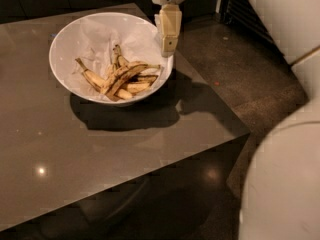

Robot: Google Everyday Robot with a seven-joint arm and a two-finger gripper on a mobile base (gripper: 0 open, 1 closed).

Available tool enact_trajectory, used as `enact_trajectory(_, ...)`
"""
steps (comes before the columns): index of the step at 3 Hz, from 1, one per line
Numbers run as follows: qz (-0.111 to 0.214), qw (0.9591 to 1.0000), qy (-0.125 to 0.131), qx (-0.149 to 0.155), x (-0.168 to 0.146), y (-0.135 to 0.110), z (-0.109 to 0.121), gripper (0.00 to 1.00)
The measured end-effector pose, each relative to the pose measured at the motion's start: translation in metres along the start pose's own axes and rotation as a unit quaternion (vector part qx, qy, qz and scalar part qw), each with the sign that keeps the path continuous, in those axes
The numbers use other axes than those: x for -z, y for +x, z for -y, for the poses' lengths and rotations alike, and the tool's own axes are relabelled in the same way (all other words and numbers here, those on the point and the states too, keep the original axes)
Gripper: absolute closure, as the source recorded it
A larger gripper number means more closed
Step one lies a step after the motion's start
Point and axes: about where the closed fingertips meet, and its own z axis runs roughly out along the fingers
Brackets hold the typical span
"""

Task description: Pick banana from white bowl

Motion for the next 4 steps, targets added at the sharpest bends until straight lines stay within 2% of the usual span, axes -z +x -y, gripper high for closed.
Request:
enact_trajectory(1,0.015,0.9997,-0.017,0.013,-0.024,-0.018,0.018,0.0)
enact_trajectory(2,0.024,0.9993,-0.023,0.019,-0.037,-0.028,0.03,0.0)
enact_trajectory(3,0.023,0.9993,0.009,-0.026,-0.018,-0.017,0.026,0.0)
enact_trajectory(4,0.029,0.9949,0.02,-0.095,-0.009,-0.007,-0.004,0.0)
